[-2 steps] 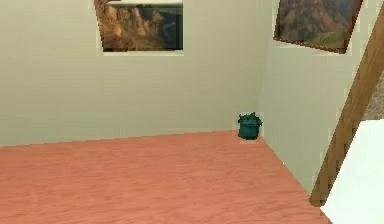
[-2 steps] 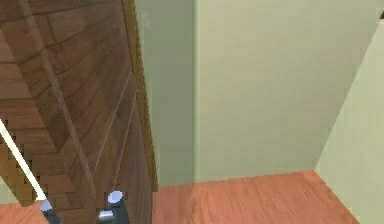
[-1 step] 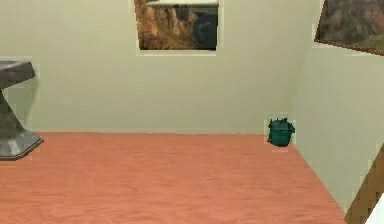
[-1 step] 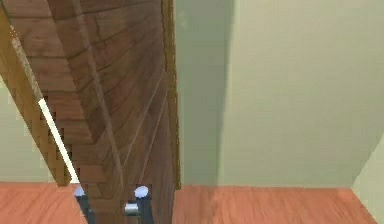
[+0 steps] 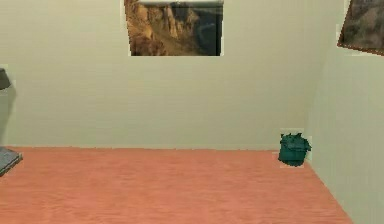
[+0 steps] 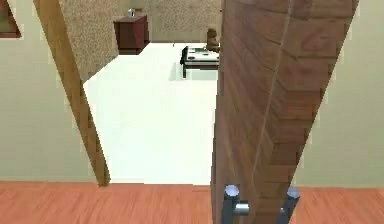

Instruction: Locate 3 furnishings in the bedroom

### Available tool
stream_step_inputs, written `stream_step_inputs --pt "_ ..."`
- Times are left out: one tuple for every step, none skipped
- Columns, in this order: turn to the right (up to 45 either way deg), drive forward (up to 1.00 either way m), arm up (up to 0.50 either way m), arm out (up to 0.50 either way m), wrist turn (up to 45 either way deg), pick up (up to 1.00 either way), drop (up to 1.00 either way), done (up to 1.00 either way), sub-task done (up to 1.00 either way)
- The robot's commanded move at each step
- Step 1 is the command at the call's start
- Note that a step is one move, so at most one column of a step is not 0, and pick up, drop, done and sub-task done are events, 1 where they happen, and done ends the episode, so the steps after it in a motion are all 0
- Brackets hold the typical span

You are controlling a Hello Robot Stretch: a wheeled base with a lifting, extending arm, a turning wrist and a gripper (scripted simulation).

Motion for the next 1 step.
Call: stream_step_inputs --pt "42.0 0.0 0.0 0.0 0.0 0.0 0.0 0.0 0.0"
